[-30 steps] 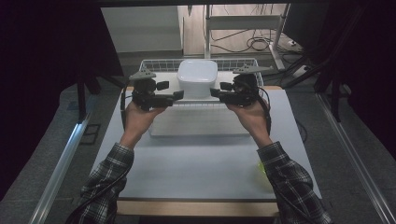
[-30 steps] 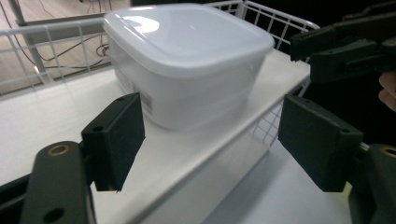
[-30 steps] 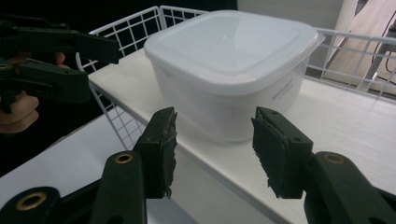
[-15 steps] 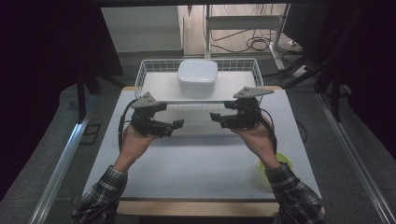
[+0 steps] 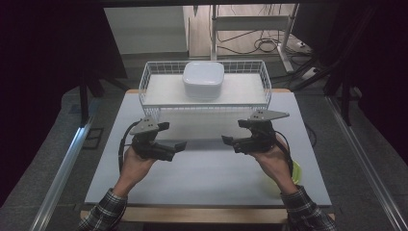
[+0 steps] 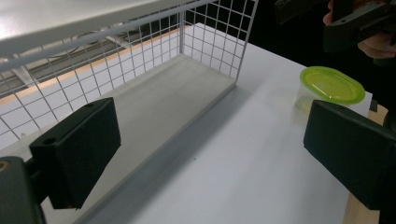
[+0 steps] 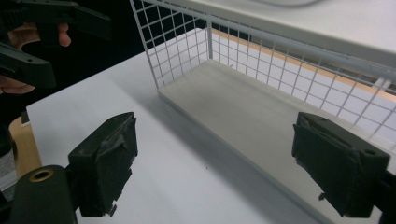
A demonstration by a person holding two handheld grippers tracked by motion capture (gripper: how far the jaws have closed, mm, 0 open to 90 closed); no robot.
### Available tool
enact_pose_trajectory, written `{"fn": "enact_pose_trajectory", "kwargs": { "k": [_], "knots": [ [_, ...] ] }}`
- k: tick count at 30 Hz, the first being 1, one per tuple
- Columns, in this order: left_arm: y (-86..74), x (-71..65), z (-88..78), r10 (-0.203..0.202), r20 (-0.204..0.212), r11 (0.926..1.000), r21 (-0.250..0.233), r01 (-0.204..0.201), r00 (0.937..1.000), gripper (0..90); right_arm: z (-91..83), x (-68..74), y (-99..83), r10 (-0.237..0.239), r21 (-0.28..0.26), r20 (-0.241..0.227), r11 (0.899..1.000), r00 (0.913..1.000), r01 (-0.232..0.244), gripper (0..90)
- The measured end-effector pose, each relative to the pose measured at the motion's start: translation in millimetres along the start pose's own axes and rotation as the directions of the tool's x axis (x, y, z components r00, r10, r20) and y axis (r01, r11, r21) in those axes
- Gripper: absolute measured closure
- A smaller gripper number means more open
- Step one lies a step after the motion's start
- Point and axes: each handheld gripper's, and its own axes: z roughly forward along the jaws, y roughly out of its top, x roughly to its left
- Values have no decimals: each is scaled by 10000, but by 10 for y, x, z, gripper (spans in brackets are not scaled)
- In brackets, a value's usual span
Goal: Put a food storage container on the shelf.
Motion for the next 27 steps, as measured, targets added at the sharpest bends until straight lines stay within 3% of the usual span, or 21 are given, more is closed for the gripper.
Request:
{"fn": "enact_pose_trajectory", "kwargs": {
  "k": [6,15,22,27],
  "knots": [
    [-163,1,-27,-253,50,9996,-120,254,9997,36,-86,-15,-232,-193,105,265,9998,9995,191,114],
    [-340,-141,-38,526,-324,9984,236,-519,9981,37,-171,-40,-472,50,154,382,9999,9993,-56,105],
    [-549,-191,-19,539,-349,9967,629,-517,9979,37,-278,-46,-658,412,114,806,9990,9959,-423,82],
    [-708,-202,-33,448,-459,9952,887,-406,9979,36,-340,-21,-829,441,427,1080,9979,9932,-490,54]
  ]
}}
